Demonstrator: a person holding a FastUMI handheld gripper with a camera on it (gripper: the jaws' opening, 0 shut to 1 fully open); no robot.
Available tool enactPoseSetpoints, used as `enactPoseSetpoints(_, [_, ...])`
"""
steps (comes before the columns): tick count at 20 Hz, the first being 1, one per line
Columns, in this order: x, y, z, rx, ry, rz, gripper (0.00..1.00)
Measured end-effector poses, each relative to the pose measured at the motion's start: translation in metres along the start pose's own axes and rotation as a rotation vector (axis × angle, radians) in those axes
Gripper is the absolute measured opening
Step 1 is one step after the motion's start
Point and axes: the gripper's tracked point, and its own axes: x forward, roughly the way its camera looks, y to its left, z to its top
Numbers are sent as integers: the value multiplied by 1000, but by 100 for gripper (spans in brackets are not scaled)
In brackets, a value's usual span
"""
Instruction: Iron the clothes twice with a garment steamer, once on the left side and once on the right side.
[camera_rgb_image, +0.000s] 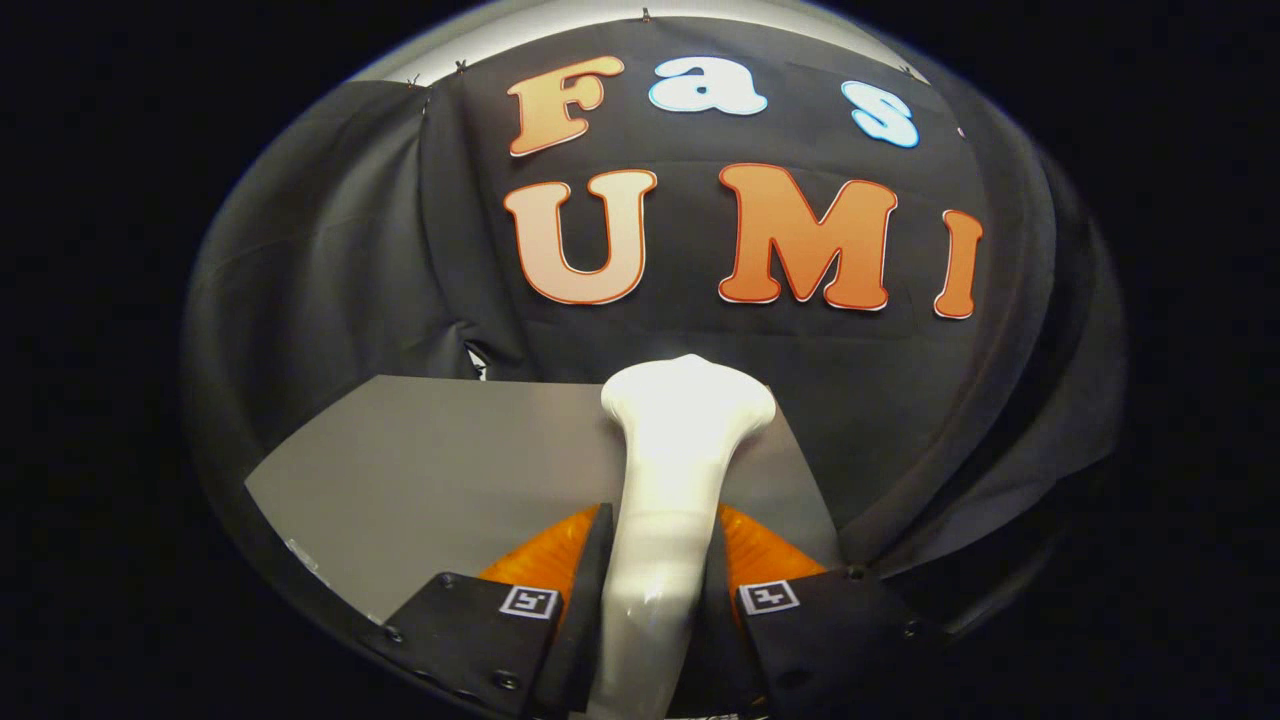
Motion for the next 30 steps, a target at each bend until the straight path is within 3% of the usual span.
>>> enactPoseSetpoints(3, [-25,16,6,-17,-37,62,44])
enactPoseSetpoints(6, [-48,23,4,-90,-85,85,44])
enactPoseSetpoints(11, [-98,36,13,-105,-184,133,44])
enactPoseSetpoints(22, [-248,38,43,-236,-437,220,44])
enactPoseSetpoints(25, [-284,26,43,-225,-473,243,44])
enactPoseSetpoints(30, [-321,-39,45,-161,-543,186,44])
